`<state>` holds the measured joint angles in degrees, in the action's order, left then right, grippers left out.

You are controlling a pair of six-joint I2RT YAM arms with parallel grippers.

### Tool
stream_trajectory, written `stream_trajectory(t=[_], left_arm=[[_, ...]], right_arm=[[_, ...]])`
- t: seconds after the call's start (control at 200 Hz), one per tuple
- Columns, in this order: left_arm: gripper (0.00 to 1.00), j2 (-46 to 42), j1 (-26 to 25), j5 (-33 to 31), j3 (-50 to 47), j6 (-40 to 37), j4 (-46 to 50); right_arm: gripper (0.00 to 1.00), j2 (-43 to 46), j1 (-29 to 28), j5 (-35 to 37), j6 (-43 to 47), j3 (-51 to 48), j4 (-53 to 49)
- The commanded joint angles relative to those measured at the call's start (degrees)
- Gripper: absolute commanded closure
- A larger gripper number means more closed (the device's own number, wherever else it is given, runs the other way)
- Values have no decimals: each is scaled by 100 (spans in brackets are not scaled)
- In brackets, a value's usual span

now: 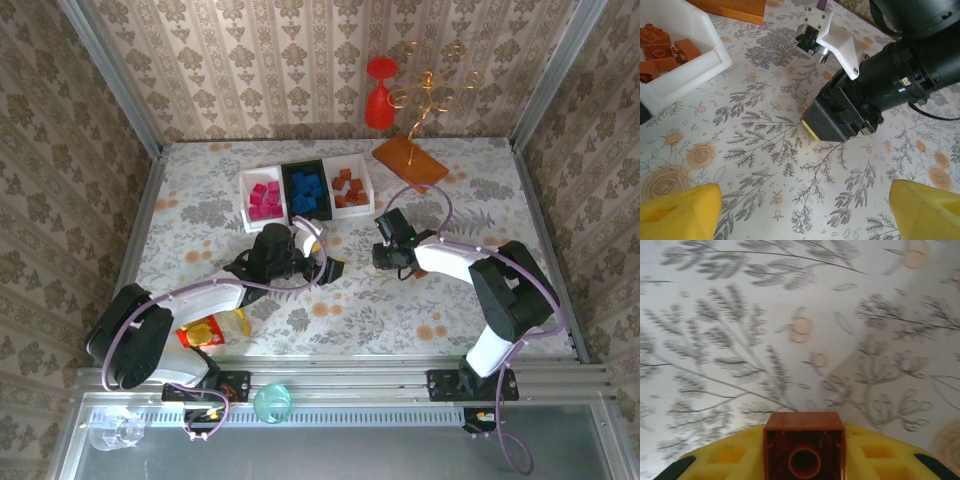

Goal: Sort the legos into containers by color
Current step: Pick up the lego from the center of the table, then place the lego in the container.

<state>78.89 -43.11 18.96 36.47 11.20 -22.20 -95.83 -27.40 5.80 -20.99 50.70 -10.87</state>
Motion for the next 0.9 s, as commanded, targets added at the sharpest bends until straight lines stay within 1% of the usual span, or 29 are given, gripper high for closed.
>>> stream_trajectory(t=[0.0, 0.09, 0.2, 0.325, 0.465, 0.72, 0.795, 0.895], left_arm=[[12, -263, -22, -564, 60, -159, 133], [11, -436, 69, -984, -35, -121, 197], [11, -636, 286, -1144, -204, 83, 106], [11, -832, 515, -1149, -378, 283, -34], [11, -996, 620, -1273, -522, 352, -161], [11, -1069, 673, -1490, -632, 383, -277], [11, -1086, 681, -1492, -641, 383, -277], [11, -1122, 681, -1492, -650, 372, -266]], right_arm=[[64, 300, -64, -502, -95, 205, 749], [66, 253, -68, -707, -239, 461, 1134], [66, -8, -68, -826, -319, 942, 1420], [66, -474, -26, -640, -292, 1595, 1525], [65, -1098, 80, -442, -314, 2242, 1706], [62, -2446, 311, -88, -274, 3737, 1297], [59, -2762, 365, -54, -277, 4110, 1157], [54, -3024, 447, -220, -274, 4579, 904]])
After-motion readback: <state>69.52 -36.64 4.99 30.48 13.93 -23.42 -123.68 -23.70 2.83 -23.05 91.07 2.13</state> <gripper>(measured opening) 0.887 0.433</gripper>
